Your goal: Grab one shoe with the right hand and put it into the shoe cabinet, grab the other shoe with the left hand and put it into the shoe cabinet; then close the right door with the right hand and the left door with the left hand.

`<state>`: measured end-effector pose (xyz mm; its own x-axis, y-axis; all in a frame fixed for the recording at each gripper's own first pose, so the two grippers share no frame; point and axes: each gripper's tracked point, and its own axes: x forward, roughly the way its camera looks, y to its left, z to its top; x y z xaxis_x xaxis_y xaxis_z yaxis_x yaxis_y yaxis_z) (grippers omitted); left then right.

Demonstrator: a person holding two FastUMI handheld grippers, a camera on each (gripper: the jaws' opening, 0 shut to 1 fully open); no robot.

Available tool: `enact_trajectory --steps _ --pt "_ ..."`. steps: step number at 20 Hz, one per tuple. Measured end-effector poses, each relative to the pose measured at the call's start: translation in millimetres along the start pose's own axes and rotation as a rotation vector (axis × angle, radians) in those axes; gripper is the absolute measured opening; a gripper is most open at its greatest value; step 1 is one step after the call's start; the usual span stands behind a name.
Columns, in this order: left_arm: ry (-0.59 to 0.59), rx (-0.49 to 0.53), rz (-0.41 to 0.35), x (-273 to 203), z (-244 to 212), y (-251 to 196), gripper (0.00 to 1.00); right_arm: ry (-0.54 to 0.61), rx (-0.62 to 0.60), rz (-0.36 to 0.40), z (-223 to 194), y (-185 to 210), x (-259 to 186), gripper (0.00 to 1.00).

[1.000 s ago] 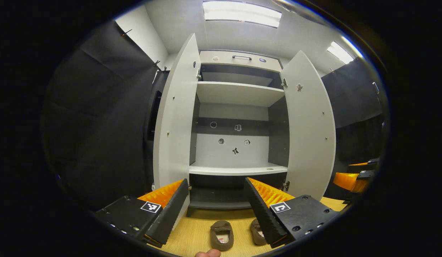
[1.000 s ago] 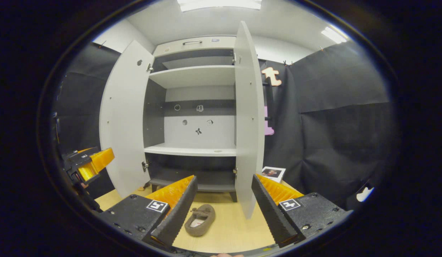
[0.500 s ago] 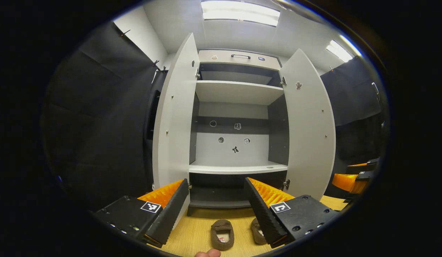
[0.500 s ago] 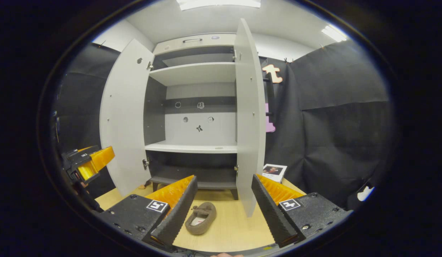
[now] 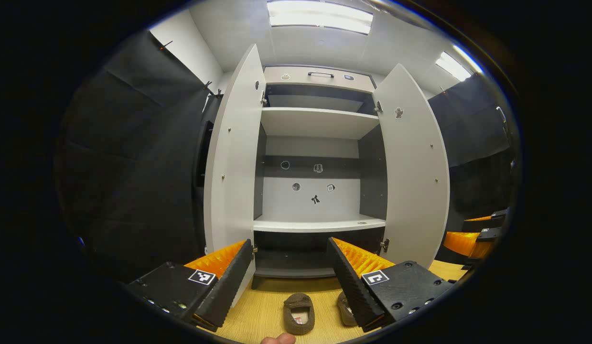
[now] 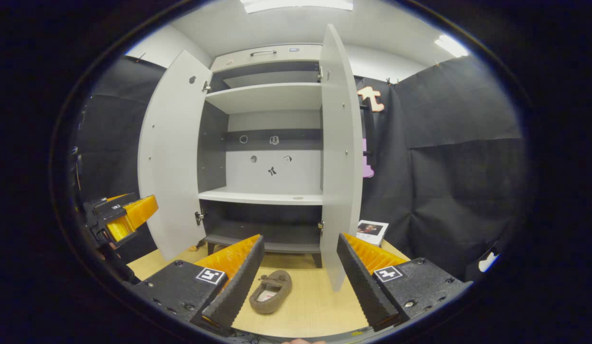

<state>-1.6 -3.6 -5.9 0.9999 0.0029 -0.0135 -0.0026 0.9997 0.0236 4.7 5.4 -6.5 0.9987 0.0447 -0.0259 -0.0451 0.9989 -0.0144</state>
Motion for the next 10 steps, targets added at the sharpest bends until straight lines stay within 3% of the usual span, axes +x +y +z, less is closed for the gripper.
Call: enact_trajectory --steps 4,6,10 --pt "0.001 0.0 0.006 0 -2 3 0.95 0.011 -0.026 0.026 1 9 8 0.94" --pt "0.002 0.002 0.009 2 -2 5 0.95 0.043 -0.036 0.051 -4 16 18 0.98" --pt "0.001 -0.003 0.012 5 -3 8 0.95 0.135 -0.039 0.1 -26 32 39 0.94"
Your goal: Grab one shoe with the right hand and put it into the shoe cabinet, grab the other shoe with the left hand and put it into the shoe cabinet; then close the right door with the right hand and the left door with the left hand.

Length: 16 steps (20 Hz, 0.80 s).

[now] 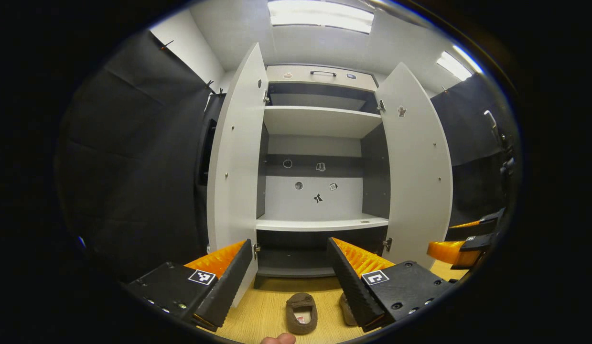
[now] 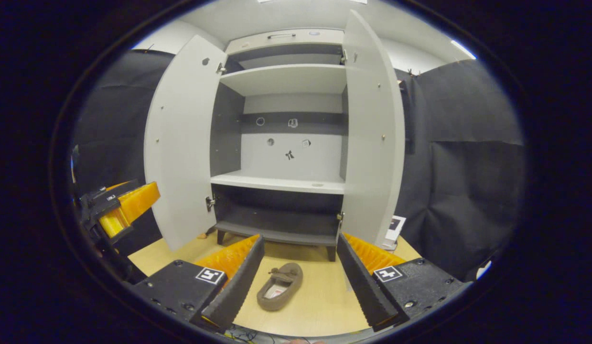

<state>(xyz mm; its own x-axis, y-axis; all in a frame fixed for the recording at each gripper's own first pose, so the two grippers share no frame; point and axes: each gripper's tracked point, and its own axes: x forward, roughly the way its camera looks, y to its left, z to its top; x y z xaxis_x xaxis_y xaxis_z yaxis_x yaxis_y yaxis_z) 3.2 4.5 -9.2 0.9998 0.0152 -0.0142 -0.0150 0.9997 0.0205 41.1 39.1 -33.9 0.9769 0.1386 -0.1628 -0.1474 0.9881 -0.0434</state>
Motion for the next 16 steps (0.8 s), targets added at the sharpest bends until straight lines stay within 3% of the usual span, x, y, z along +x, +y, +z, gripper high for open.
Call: enact_trajectory --steps 1,16 --pt "0.001 -0.002 0.001 -1 -1 0 0.95 0.014 0.003 0.005 -5 2 7 0.99" --pt "0.035 -0.008 0.014 12 -20 19 0.95 0.31 -0.013 0.106 -136 73 117 0.99"
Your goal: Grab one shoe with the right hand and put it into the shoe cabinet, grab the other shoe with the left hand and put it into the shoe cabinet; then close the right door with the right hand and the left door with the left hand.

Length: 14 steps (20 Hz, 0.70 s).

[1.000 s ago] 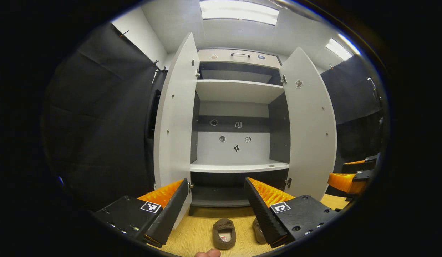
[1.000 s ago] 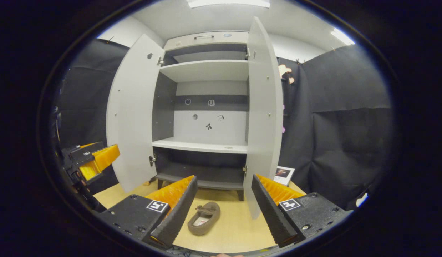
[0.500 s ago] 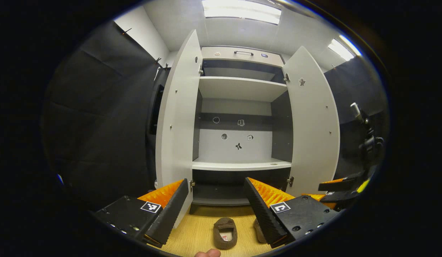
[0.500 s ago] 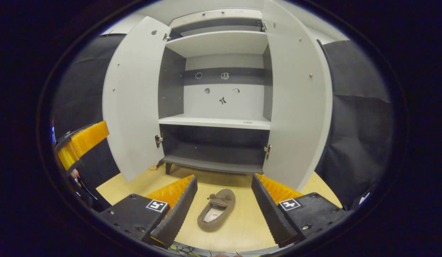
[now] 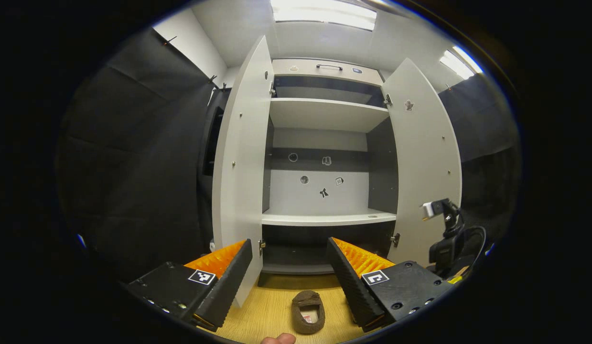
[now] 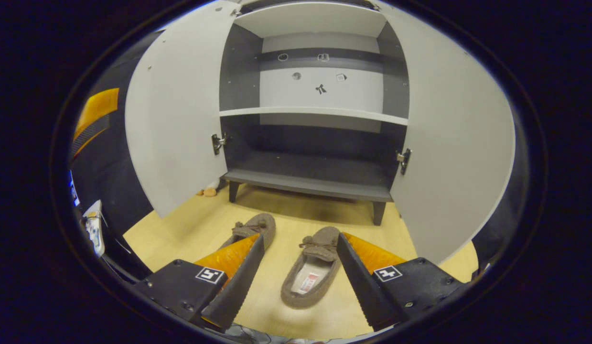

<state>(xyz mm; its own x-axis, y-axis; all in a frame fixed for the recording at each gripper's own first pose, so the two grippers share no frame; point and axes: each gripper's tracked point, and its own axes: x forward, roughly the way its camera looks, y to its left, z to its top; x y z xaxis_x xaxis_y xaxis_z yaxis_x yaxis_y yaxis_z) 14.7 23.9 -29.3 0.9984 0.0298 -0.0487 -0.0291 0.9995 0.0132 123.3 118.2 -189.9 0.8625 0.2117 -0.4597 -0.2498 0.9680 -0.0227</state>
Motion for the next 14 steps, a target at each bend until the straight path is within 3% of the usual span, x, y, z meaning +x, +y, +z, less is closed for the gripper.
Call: enact_trajectory --steps 9,14 --pt "0.024 -0.002 0.034 6 -11 22 0.95 0.233 0.054 0.013 -87 10 71 0.89" --pt "0.036 0.0 0.058 6 -15 33 0.95 0.249 0.031 -0.033 -100 4 96 0.81"
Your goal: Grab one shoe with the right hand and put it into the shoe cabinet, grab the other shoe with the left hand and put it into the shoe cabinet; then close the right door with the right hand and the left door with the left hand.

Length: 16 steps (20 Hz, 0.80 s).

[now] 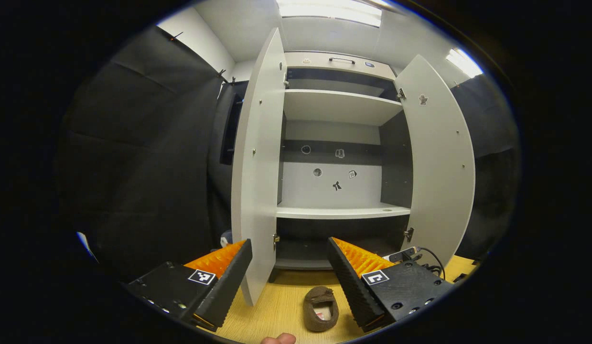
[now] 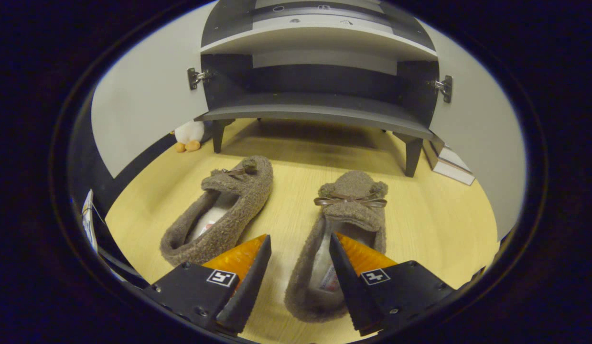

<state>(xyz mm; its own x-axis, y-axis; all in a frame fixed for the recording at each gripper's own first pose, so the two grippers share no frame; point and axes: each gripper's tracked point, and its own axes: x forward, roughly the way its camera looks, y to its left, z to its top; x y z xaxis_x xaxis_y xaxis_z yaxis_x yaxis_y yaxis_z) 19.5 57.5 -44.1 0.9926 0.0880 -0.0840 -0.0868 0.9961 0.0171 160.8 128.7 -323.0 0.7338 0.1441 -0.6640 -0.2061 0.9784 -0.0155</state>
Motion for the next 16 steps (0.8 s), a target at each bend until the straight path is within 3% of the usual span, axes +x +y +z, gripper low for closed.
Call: enact_trajectory --steps 2,4,6,9,12,16 --pt "0.003 0.0 0.005 1 1 2 0.95 0.012 0.006 -0.029 0 -4 15 0.7" --pt "0.004 -0.001 0.007 0 -1 3 0.95 -0.009 -0.006 -0.074 3 -14 25 0.67" --pt "0.002 -0.001 0.006 0 0 2 0.95 -0.056 -0.031 -0.118 4 -19 29 0.53" --pt "-0.002 -0.001 0.002 -1 2 1 0.95 -0.118 -0.106 -0.164 6 -24 28 0.39" --pt "0.0 0.004 -0.003 -3 2 -1 0.95 -0.155 -0.081 -0.127 11 -22 24 0.16" --pt "0.015 0.01 -0.011 -5 -1 -5 0.95 -0.213 -0.056 -0.09 28 -31 2 0.08"
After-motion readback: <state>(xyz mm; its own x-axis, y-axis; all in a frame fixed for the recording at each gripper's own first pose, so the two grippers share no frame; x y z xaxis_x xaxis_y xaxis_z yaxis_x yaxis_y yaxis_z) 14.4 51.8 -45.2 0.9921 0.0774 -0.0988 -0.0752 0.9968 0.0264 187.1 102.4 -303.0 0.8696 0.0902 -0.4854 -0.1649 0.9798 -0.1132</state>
